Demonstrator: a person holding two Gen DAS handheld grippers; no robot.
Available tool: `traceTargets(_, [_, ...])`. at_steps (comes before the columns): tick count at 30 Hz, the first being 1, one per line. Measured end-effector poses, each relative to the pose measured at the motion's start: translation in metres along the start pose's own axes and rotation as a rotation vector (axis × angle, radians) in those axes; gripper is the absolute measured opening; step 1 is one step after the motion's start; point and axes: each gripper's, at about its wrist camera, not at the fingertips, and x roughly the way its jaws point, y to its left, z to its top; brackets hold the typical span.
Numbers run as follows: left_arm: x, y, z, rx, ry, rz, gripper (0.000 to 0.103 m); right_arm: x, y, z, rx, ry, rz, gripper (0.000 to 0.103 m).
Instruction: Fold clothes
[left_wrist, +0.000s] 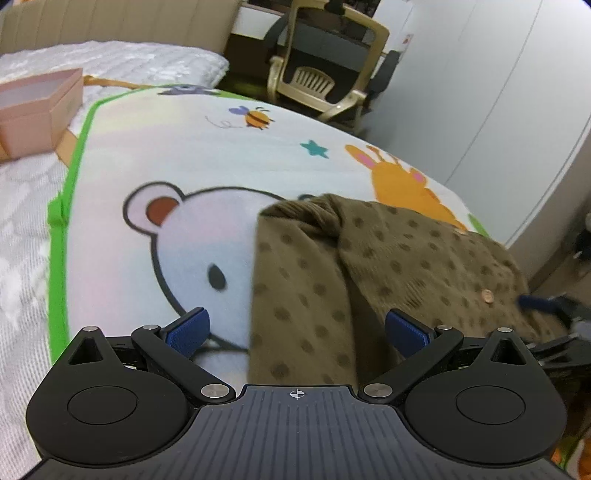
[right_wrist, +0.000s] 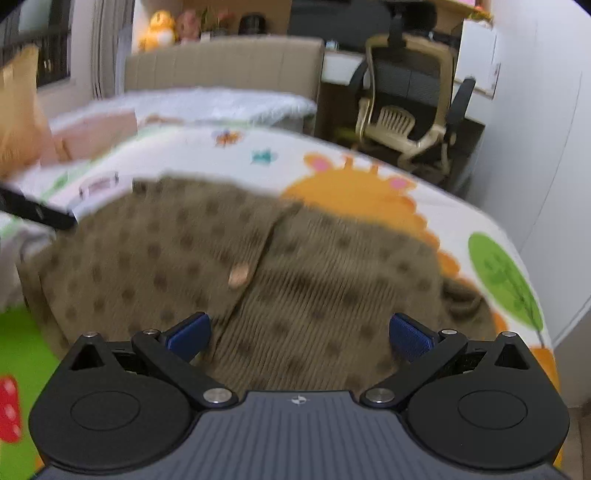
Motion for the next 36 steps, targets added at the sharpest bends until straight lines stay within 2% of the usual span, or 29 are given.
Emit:
traceTargets(5, [-0.006, -0.005, -0.013, -0.023, -0.013, -0.043, 0.103, 0.006, -0.006, -0.005, 0.08, 0.002, 0.02, 0.103])
traceTargets(15, [-0.014, -0.014, -0.031, -0.108, -0.033, -0.101, 0.102, 0.006, -0.005, -0.008, 0.088, -0.016, 0.008, 0.103])
traceTargets(26, [-0.012, -0.031, -0.039, -0.017, -0.031, -0.019, 0.102, 0.005, -0.008, -0.009, 0.098, -0.016, 0.016, 0.103])
traceTargets(36, [-0.014, -0.026, -0.039, -0.047, -0.043, -0.045, 0.102, 0.006, -0.008, -0.009, 0.108, -0.01, 0.016, 0.103])
